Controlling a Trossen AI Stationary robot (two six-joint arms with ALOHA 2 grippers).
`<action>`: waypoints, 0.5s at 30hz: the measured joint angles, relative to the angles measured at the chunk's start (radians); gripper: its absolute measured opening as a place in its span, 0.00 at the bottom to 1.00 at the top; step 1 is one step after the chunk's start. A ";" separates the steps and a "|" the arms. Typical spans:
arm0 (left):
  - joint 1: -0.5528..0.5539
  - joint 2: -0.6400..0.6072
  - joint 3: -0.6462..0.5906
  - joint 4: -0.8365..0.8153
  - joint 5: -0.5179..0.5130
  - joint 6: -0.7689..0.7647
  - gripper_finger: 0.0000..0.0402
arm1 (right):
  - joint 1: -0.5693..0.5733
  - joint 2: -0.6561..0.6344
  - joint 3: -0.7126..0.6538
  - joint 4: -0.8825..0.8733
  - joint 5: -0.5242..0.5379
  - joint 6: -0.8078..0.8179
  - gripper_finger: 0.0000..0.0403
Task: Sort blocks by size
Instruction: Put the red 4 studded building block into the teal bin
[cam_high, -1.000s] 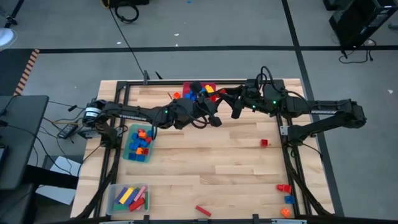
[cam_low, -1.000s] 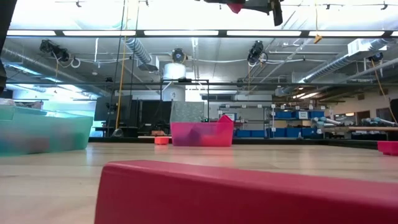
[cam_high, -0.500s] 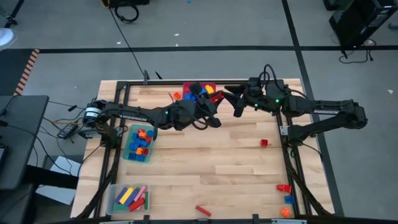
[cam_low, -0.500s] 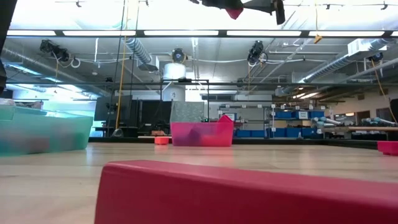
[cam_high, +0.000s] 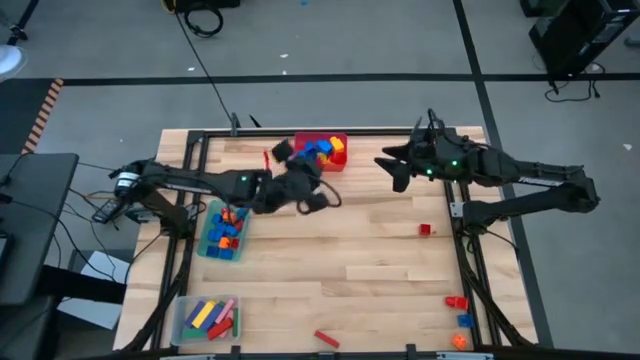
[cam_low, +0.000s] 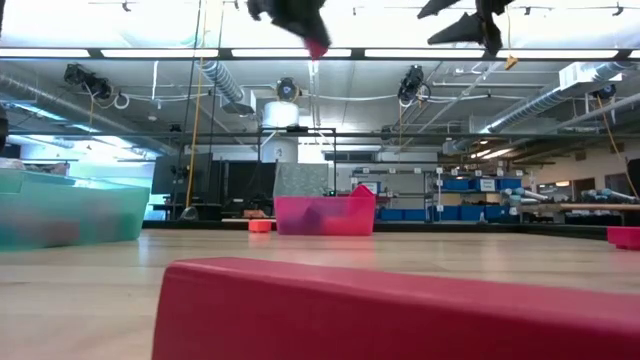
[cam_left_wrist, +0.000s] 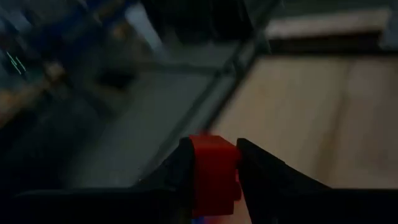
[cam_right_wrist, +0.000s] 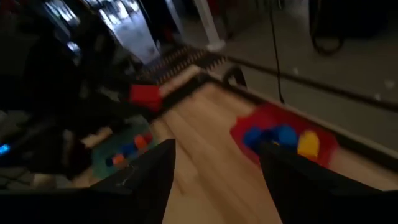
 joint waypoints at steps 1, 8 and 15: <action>-0.007 -0.014 0.000 -0.089 0.007 -0.093 0.26 | 0.004 0.001 0.000 -0.022 0.001 0.012 0.61; -0.017 -0.054 -0.072 -0.712 0.209 -0.755 0.26 | 0.031 0.029 -0.001 -0.060 -0.003 0.012 0.61; -0.111 -0.188 -0.341 -0.760 0.442 -1.114 0.26 | 0.038 0.055 -0.001 -0.060 -0.010 -0.004 0.60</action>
